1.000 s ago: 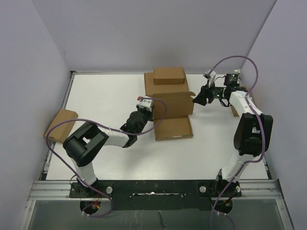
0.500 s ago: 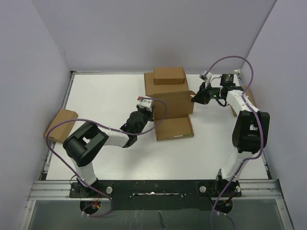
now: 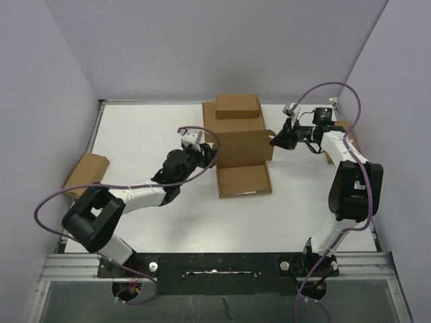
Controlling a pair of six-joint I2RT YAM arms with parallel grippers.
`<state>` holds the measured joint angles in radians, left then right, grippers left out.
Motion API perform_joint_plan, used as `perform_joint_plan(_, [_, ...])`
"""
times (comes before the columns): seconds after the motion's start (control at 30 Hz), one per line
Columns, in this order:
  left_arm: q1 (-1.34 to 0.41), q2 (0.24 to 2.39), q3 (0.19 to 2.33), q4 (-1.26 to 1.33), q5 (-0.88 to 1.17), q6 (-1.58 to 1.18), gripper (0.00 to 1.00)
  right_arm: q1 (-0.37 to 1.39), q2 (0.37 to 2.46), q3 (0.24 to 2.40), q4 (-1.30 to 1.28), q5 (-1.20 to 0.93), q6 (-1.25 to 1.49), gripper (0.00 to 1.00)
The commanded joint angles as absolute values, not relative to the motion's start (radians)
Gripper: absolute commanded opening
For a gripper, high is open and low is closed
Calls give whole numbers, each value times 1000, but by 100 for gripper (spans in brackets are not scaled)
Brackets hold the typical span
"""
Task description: Fold the paper box
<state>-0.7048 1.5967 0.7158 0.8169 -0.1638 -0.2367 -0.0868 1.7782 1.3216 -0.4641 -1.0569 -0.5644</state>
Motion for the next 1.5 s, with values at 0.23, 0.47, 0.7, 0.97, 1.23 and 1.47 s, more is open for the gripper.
perform_joint_plan(0.23, [-437,1336,820,299,344,-458,57,-96,1719,1299,-408,-1121,-565,0])
perform_joint_plan(0.47, [-437,1423,899,272,406,-392,57,-96,1717,1293,-399,-1126,-545,0])
perform_joint_plan(0.7, [-455,1570,987,308,386,-347,55,-96,1717,1290,-391,-1131,-532,0])
perform_joint_plan(0.97, [-489,1644,1018,362,342,-348,45,-95,1717,1289,-385,-1135,-525,0])
perform_joint_plan(1.23, [-509,1681,1028,386,255,-338,42,-94,1715,1287,-385,-1136,-521,0])
perform_joint_plan(1.47, [-508,1686,1034,392,214,-323,42,-93,1716,1287,-385,-1138,-521,0])
